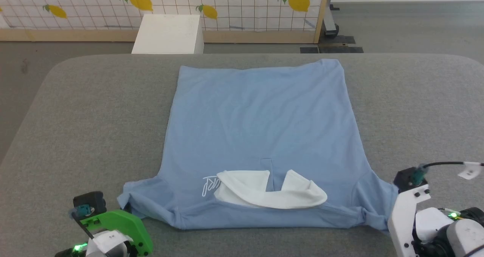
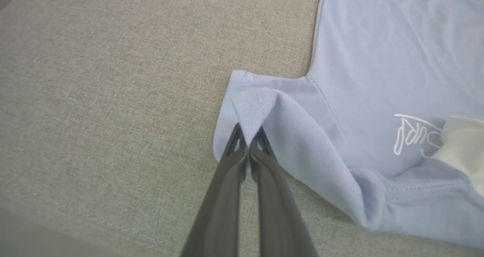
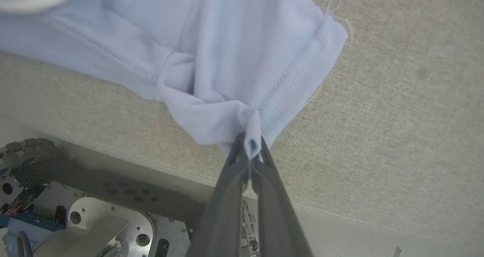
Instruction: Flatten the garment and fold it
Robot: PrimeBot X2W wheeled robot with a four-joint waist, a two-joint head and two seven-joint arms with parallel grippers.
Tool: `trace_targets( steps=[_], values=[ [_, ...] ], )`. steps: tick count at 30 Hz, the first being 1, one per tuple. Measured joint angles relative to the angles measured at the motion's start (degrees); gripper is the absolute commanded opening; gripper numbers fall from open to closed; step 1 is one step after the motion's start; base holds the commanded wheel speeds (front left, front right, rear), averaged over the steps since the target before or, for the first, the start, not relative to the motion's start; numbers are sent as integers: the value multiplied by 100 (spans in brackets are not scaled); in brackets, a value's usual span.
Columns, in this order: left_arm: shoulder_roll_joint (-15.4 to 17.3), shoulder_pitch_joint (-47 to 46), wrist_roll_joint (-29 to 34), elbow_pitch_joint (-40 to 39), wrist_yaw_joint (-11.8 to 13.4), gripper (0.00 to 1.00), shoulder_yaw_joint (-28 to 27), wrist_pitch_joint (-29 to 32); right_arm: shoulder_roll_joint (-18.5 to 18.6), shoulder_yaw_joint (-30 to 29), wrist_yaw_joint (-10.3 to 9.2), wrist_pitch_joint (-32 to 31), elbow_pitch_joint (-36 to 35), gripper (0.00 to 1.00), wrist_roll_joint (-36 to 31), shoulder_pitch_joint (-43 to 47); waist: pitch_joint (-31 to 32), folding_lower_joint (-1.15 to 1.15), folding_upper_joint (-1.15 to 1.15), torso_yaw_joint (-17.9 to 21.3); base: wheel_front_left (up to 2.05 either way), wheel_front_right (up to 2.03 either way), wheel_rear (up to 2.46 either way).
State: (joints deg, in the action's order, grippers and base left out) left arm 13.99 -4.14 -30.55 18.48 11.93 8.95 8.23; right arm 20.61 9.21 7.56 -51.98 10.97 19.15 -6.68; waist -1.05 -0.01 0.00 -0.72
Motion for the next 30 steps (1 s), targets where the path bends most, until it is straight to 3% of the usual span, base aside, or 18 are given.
trace_targets(
  steps=[6,7,8,13,17,24,30],
  values=[
    [-1,82,-5,-368,56,0,15,62,32,422,0,-393,602,0,1,-268,-79,0,0,-99,0,0,0],
    [-1,88,-14,-403,57,0,9,63,27,422,0,-389,676,16,7,-289,-85,0,0,-105,0,0,0],
    [1,96,-22,-427,59,0,1,63,18,411,0,-377,730,100,27,-299,-86,0,0,-103,0,0,0],
    [8,237,-31,-514,78,0,-15,79,-19,203,0,-77,726,100,256,-355,-39,0,0,-39,0,0,0],
    [12,326,-48,-590,89,0,0,105,-112,-297,0,231,394,100,614,-418,16,0,0,38,0,0,0],
    [19,355,-62,-695,124,0,52,126,-635,-1569,-1,1739,-335,100,865,-687,43,1,0,114,0,0,0],
    [98,354,31,-871,123,0,165,125,-1026,-2081,-1,2562,-209,100,621,-1124,-97,0,0,132,0,0,0]
  ],
)
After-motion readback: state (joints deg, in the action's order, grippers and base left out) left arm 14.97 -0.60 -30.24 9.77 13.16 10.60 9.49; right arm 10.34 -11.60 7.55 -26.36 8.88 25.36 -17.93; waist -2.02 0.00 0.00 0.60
